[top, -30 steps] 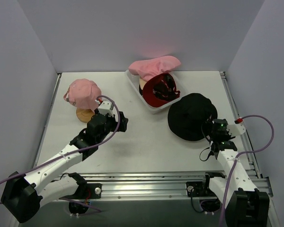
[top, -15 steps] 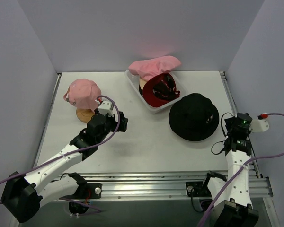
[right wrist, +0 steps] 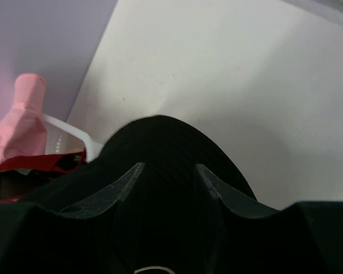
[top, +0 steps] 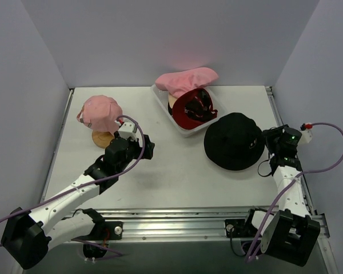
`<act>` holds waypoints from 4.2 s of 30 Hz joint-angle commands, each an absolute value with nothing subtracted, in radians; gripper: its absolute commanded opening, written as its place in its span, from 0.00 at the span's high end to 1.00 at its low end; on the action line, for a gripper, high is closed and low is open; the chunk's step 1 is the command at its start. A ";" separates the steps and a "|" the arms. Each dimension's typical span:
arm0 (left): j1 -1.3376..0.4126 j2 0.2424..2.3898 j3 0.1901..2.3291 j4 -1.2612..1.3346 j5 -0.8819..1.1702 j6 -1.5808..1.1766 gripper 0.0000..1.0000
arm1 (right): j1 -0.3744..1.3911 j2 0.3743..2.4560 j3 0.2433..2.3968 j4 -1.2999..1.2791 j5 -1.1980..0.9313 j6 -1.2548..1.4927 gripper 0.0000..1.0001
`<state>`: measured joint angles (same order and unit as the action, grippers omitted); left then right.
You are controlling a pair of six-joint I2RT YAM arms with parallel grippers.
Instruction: Stack the hats
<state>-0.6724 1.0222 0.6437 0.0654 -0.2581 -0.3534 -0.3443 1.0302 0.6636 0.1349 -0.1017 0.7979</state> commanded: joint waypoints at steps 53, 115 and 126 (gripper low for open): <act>-0.785 1.382 1.107 -0.084 -0.357 -0.288 0.09 | 0.285 0.842 1.126 -0.173 0.112 0.370 0.58; -0.667 1.280 1.474 -0.468 -0.199 -0.483 0.98 | 0.461 0.977 1.101 -0.011 -0.111 0.238 0.53; -0.658 1.170 1.402 -0.606 -0.120 -0.568 0.98 | 1.205 1.138 1.152 0.169 0.394 -0.107 0.52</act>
